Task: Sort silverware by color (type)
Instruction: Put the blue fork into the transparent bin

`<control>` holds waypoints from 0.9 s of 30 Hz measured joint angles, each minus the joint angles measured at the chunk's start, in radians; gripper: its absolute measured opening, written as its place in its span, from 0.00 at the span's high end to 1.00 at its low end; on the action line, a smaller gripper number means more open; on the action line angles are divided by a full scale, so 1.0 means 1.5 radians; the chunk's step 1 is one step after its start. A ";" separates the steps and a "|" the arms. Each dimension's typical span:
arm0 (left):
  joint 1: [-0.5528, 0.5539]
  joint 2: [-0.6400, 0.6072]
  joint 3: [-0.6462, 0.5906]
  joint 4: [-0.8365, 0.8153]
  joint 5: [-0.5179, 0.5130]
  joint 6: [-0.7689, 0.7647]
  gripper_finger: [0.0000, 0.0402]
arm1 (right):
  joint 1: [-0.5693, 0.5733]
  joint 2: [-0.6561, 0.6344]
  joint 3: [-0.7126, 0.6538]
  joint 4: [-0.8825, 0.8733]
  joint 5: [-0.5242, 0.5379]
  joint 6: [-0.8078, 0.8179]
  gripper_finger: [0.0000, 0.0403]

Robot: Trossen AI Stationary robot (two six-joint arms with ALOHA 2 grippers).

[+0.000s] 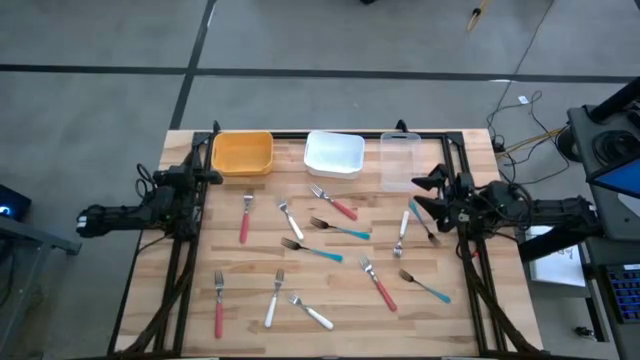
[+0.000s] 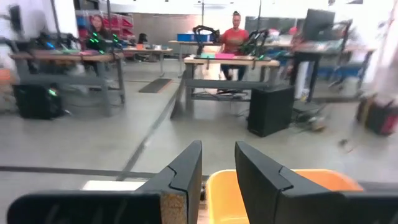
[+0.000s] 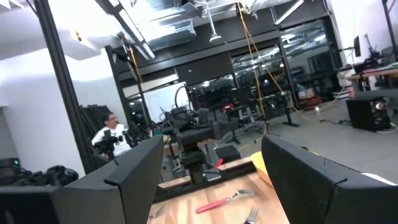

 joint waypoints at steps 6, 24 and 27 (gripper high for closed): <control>0.000 0.000 0.000 0.006 0.157 -0.302 0.81 | 0.000 0.044 0.026 -0.001 0.000 0.009 0.34; 0.007 0.102 0.001 0.105 0.514 -0.354 0.81 | -0.021 0.267 0.172 -0.017 0.001 -0.122 0.34; 0.007 0.130 0.001 0.105 0.465 -0.393 0.81 | -0.026 0.300 0.199 -0.026 0.001 -0.135 0.34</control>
